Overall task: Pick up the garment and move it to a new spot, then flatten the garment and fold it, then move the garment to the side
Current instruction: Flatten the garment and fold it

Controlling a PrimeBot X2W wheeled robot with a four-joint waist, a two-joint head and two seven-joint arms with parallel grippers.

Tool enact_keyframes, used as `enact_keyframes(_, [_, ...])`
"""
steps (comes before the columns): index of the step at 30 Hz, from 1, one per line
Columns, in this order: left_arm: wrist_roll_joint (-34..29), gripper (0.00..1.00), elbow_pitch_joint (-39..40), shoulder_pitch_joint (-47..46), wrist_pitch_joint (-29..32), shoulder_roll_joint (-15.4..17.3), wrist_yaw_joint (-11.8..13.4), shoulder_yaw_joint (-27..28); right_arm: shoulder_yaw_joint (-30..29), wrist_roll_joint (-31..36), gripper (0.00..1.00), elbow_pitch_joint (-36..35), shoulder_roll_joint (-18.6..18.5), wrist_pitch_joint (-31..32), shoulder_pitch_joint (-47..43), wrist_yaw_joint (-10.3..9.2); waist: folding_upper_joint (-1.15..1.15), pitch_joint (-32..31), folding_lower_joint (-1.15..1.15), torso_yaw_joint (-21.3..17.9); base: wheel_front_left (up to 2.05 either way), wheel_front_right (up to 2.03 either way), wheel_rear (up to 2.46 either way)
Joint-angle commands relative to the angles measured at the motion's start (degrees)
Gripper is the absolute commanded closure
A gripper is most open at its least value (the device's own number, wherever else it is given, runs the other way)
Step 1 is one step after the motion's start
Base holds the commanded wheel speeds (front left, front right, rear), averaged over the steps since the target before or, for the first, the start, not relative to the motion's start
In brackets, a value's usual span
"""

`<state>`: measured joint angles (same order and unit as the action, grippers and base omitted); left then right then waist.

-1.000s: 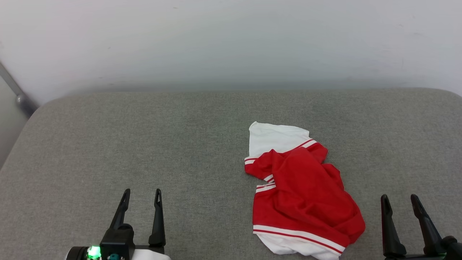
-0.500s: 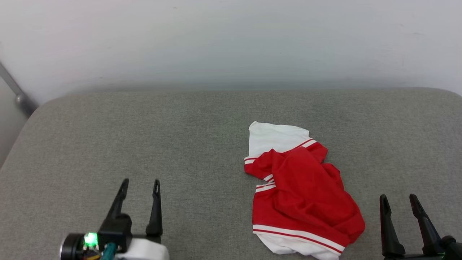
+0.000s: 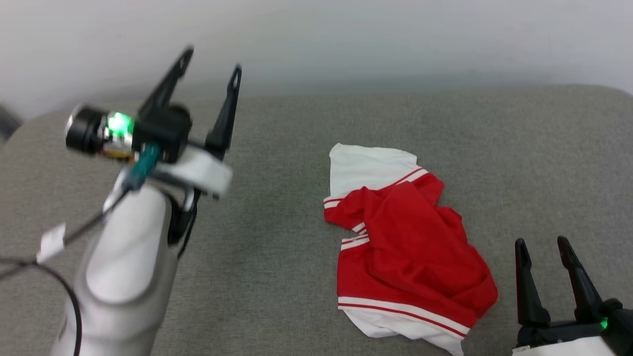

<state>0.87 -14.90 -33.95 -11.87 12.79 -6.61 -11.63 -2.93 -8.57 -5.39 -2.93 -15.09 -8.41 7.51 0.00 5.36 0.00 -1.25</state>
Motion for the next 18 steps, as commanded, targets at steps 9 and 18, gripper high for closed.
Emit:
enact_keyframes(9, [8.06,0.0,-12.0,-24.37,17.49,2.64,-0.74,-16.35,1.87,-0.63,0.0,-1.02,0.1,-0.12,5.24,-0.04,0.0,8.87,0.0,-4.13,0.0,0.0,0.0])
enact_keyframes(18, [30.53,0.0,-15.19,-41.74,44.84,6.41,-0.74,-39.9,2.47,-1.92,0.0,-1.91,0.11,-0.12,9.8,-0.04,0.0,16.11,0.0,-8.37,0.0,0.0,0.0])
